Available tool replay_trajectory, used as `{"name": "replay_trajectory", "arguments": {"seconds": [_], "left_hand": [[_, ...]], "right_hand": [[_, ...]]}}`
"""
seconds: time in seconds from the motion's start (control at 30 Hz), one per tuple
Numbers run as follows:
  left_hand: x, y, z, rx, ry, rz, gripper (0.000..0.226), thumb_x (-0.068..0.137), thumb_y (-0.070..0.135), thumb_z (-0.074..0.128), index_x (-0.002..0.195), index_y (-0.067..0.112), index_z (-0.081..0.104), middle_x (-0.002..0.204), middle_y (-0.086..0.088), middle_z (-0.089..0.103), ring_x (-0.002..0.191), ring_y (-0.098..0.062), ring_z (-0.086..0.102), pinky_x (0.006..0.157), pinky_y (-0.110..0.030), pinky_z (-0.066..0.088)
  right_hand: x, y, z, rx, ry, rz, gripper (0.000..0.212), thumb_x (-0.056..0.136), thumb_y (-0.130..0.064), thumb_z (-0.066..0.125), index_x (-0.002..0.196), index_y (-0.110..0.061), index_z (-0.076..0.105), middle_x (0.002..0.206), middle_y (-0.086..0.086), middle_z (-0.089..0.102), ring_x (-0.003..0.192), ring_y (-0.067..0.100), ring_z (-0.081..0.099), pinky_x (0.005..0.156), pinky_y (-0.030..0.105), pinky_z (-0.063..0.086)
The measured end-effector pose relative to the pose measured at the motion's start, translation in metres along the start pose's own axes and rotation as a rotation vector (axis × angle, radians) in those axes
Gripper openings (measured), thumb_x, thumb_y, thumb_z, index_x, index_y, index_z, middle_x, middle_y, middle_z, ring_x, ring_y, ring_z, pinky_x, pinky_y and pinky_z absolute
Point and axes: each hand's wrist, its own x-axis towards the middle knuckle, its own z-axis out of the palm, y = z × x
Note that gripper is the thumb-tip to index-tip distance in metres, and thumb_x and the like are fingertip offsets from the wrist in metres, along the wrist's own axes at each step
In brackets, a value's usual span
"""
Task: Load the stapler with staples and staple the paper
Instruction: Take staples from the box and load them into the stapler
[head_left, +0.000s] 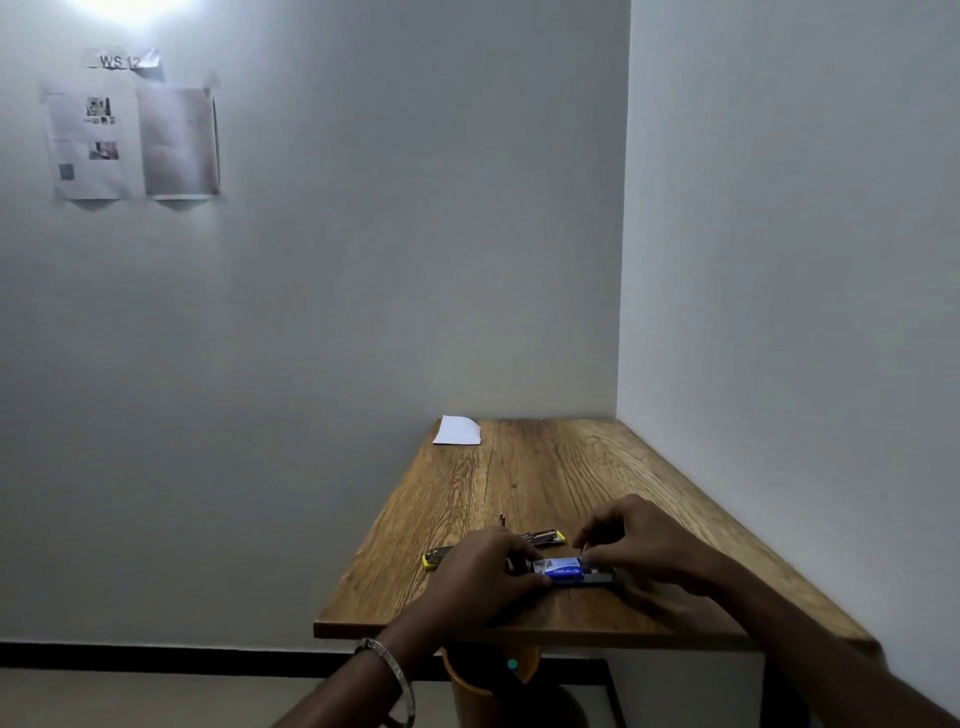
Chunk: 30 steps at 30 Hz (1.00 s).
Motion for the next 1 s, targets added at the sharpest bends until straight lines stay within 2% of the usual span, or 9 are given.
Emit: {"name": "replay_trajectory", "arguments": {"seconds": [0.1, 0.17, 0.27, 0.43, 0.63, 0.77, 0.83, 0.9, 1.0], "left_hand": [[-0.0006, 0.0001, 0.0001, 0.003, 0.002, 0.011, 0.034, 0.086, 0.046, 0.066, 0.118, 0.032, 0.067, 0.101, 0.014, 0.062, 0.087, -0.002, 0.056, 0.077, -0.028, 0.055], [-0.0002, 0.0003, 0.0003, 0.005, 0.000, 0.008, 0.035, 0.086, 0.046, 0.067, 0.118, 0.032, 0.067, 0.104, 0.011, 0.063, 0.088, -0.003, 0.057, 0.078, -0.029, 0.056], [0.0003, 0.0008, 0.0004, 0.008, 0.002, -0.001, 0.035, 0.086, 0.047, 0.067, 0.118, 0.032, 0.067, 0.104, 0.010, 0.064, 0.088, -0.004, 0.057, 0.079, -0.032, 0.056], [-0.0008, 0.0005, 0.0004, 0.016, 0.004, 0.013, 0.035, 0.087, 0.045, 0.067, 0.118, 0.031, 0.067, 0.104, 0.010, 0.063, 0.086, -0.002, 0.055, 0.076, -0.027, 0.054], [-0.0004, -0.0012, 0.0008, 0.009, 0.004, 0.008, 0.036, 0.086, 0.047, 0.067, 0.119, 0.032, 0.067, 0.099, 0.013, 0.060, 0.083, 0.000, 0.054, 0.071, -0.021, 0.050], [-0.0011, 0.0006, -0.0008, -0.034, 0.024, 0.008, 0.041, 0.084, 0.050, 0.068, 0.121, 0.031, 0.066, 0.090, 0.023, 0.053, 0.080, 0.005, 0.052, 0.063, -0.013, 0.038], [-0.0017, 0.0024, -0.0022, -0.081, 0.102, -0.002, 0.036, 0.084, 0.049, 0.068, 0.115, 0.031, 0.069, 0.085, 0.024, 0.055, 0.080, 0.006, 0.053, 0.062, -0.012, 0.037], [-0.0033, 0.0020, -0.0033, -0.105, 0.259, -0.012, 0.022, 0.086, 0.043, 0.069, 0.103, 0.029, 0.073, 0.083, 0.020, 0.058, 0.078, 0.004, 0.056, 0.061, -0.012, 0.041], [-0.0062, 0.0005, -0.0067, -0.038, 0.455, -0.066, 0.008, 0.087, 0.033, 0.070, 0.092, 0.028, 0.071, 0.082, 0.019, 0.058, 0.072, 0.003, 0.056, 0.060, -0.010, 0.043]], "right_hand": [[-0.0011, -0.0020, -0.0014, -0.004, -0.005, -0.008, 0.007, 0.077, -0.027, 0.079, 0.084, -0.027, 0.079, 0.081, -0.015, 0.076, 0.079, 0.001, 0.071, 0.066, 0.011, 0.053], [-0.0021, -0.0038, -0.0037, -0.009, 0.013, -0.021, 0.002, 0.081, -0.028, 0.077, 0.083, -0.029, 0.078, 0.081, -0.014, 0.076, 0.079, 0.001, 0.071, 0.066, 0.011, 0.052], [-0.0029, -0.0042, -0.0057, -0.006, 0.023, -0.032, 0.004, 0.083, -0.028, 0.075, 0.086, -0.027, 0.078, 0.082, -0.011, 0.077, 0.080, 0.002, 0.071, 0.068, 0.013, 0.052], [-0.0024, -0.0011, -0.0022, 0.033, 0.004, -0.047, 0.011, 0.079, -0.027, 0.078, 0.090, -0.024, 0.078, 0.086, -0.008, 0.077, 0.082, 0.005, 0.072, 0.070, 0.014, 0.055], [-0.0018, 0.0033, 0.0012, 0.062, 0.038, -0.034, 0.010, 0.076, -0.022, 0.077, 0.084, -0.027, 0.075, 0.085, -0.008, 0.076, 0.081, 0.008, 0.073, 0.069, 0.019, 0.058], [-0.0025, 0.0007, 0.0022, 0.053, 0.057, -0.035, 0.013, 0.081, -0.018, 0.077, 0.086, -0.030, 0.079, 0.084, -0.016, 0.076, 0.081, 0.003, 0.072, 0.067, 0.012, 0.053], [-0.0027, -0.0007, 0.0020, 0.027, 0.081, -0.028, 0.018, 0.082, -0.017, 0.077, 0.084, -0.034, 0.079, 0.082, -0.020, 0.076, 0.081, 0.001, 0.072, 0.065, 0.010, 0.052], [-0.0018, -0.0010, 0.0014, 0.014, 0.105, -0.023, 0.021, 0.082, -0.014, 0.077, 0.082, -0.036, 0.079, 0.080, -0.020, 0.076, 0.080, 0.000, 0.072, 0.064, 0.010, 0.053], [-0.0004, -0.0028, 0.0003, -0.001, 0.149, -0.017, 0.020, 0.080, -0.016, 0.079, 0.078, -0.036, 0.078, 0.076, -0.019, 0.076, 0.078, -0.002, 0.071, 0.062, 0.009, 0.052]]}}
